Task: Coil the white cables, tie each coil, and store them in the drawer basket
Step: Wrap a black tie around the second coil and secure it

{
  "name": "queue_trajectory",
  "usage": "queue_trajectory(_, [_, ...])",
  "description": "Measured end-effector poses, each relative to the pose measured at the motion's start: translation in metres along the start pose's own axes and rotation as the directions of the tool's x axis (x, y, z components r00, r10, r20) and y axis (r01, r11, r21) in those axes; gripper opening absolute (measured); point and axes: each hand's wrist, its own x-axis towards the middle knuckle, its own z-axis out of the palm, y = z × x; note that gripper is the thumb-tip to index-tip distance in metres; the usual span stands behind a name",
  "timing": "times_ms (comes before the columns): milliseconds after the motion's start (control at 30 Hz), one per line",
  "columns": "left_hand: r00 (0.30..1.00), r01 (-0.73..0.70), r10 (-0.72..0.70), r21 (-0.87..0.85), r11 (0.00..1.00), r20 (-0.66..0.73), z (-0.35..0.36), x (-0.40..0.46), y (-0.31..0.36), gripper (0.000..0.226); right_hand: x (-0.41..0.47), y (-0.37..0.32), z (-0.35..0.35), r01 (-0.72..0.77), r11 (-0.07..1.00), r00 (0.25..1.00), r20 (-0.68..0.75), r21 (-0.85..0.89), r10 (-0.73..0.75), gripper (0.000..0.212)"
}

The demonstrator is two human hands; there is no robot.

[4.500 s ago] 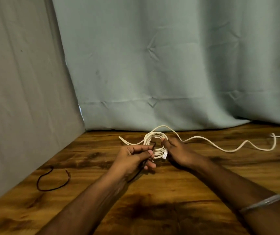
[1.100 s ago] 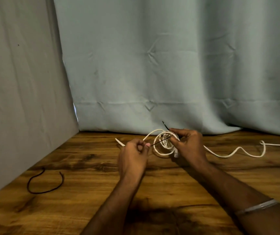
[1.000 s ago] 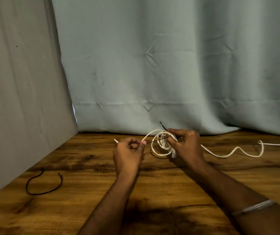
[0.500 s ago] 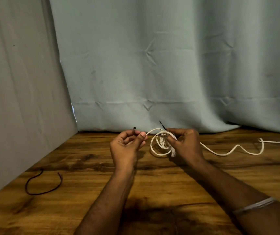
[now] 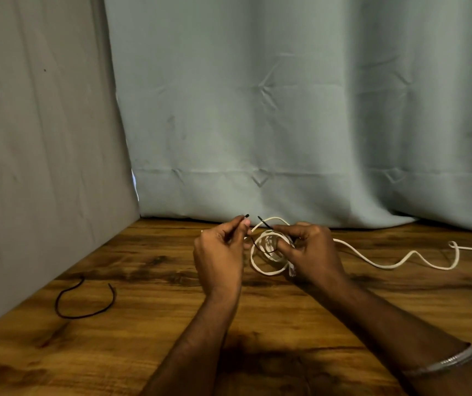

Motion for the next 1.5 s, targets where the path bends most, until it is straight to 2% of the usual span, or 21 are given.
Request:
queue_trajectory(100, [0.999, -0.032, 0.033, 0.156, 0.987, -0.006, -0.002, 0.001, -0.005, 0.032, -0.003, -0.007, -0.001, 0.104, 0.992, 0.994, 0.034, -0.073, -0.101, 0.036])
queue_trajectory(200, [1.000, -0.019, 0.022, 0.232, 0.973, -0.009, -0.002, 0.003, -0.006, 0.023, -0.004, -0.013, -0.002, 0.172, 0.981, 0.984, 0.056, -0.095, -0.167, 0.037])
queue_trajectory(333, [0.998, 0.060, -0.061, 0.203, 0.977, -0.002, -0.001, 0.004, -0.006, 0.013, -0.004, -0.015, -0.004, 0.212, 0.970, 0.976, 0.070, -0.120, -0.204, 0.036])
queue_trajectory(567, [0.990, 0.129, -0.135, 0.159, 0.979, 0.028, 0.002, 0.004, -0.005, 0.022, -0.004, -0.015, -0.002, 0.254, 0.958, 0.964, 0.112, -0.130, -0.241, 0.035])
queue_trajectory(867, [0.987, 0.155, -0.160, 0.178, 0.972, 0.015, 0.002, 0.006, -0.008, 0.025, -0.003, -0.012, -0.001, 0.265, 0.954, 0.960, 0.132, -0.142, -0.247, 0.038])
queue_trajectory(1100, [0.983, 0.166, -0.176, 0.154, 0.974, 0.054, 0.003, 0.003, -0.003, 0.028, -0.002, -0.012, -0.001, 0.239, 0.957, 0.966, 0.140, -0.162, -0.217, 0.037])
queue_trajectory(1500, [0.982, 0.136, -0.154, 0.161, 0.978, 0.108, 0.005, 0.002, -0.004, 0.015, -0.002, -0.016, -0.001, 0.259, 0.955, 0.962, 0.130, -0.143, -0.241, 0.039])
